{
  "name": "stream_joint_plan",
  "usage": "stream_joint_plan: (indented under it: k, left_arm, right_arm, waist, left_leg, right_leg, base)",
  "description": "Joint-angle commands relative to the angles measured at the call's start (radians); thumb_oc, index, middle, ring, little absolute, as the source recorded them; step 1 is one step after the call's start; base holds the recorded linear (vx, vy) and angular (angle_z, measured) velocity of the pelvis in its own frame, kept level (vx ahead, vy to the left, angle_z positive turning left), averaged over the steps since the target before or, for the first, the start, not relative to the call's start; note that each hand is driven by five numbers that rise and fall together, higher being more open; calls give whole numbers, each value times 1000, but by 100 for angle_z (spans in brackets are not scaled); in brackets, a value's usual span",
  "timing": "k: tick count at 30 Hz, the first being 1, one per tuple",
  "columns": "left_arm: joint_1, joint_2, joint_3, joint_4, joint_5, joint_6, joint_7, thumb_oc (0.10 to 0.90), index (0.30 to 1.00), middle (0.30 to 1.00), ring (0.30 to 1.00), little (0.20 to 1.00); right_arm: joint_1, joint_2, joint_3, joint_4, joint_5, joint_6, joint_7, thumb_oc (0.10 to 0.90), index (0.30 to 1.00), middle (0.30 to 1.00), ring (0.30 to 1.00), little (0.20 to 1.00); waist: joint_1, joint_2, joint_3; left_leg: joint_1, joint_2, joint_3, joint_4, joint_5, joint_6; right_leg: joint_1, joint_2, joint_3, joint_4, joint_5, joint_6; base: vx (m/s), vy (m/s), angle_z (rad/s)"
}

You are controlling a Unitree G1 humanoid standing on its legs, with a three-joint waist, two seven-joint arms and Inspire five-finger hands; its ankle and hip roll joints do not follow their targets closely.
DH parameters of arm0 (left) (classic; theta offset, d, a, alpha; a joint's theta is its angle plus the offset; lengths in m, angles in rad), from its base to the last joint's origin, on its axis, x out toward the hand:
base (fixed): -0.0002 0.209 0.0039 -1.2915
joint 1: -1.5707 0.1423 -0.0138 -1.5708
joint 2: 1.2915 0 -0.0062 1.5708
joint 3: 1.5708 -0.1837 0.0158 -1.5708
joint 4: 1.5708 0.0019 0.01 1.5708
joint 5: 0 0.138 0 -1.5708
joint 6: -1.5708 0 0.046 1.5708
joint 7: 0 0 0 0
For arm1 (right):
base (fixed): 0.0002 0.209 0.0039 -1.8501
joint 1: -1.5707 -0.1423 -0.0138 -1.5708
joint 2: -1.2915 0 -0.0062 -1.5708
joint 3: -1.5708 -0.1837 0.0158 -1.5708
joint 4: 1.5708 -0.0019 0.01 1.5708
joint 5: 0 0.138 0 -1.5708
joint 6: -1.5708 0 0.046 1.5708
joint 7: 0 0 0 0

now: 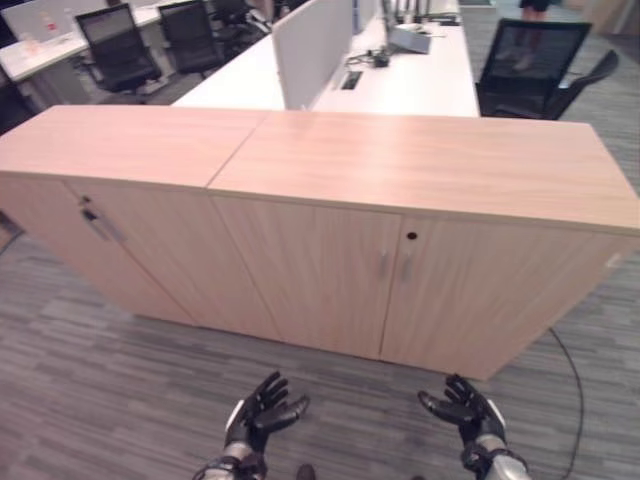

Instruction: Put the empty folder in the office cabinet

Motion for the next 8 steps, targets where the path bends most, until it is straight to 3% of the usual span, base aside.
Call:
stream_joint_plan:
  k: [1,8]
  left_arm:
    - [-71,56,14,-46,23,-81,-16,800,900,900,900,900]
    - [-92,51,4,-22,23,-90,-16,800,900,900,900,900]
  right_arm:
    - [-117,-48,-9,-63,-63,-86,56,800,900,900,900,900]
    - [-111,-51,11,-43,-108,-89,55,800,900,900,900,900]
  waist:
    - [1,-8,-2]
    - [-25,-9,-3]
  left_leg:
    - [68,35,-14,-1,-107,-42]
    - [82,42,20,-1,-112,-43]
  right_leg:
    - [44,-38,-23,58,-118,49]
    - [33,-37,7,58,-113,52]
  base:
    - [-8,7,-40]
    - [-1,12,-19]
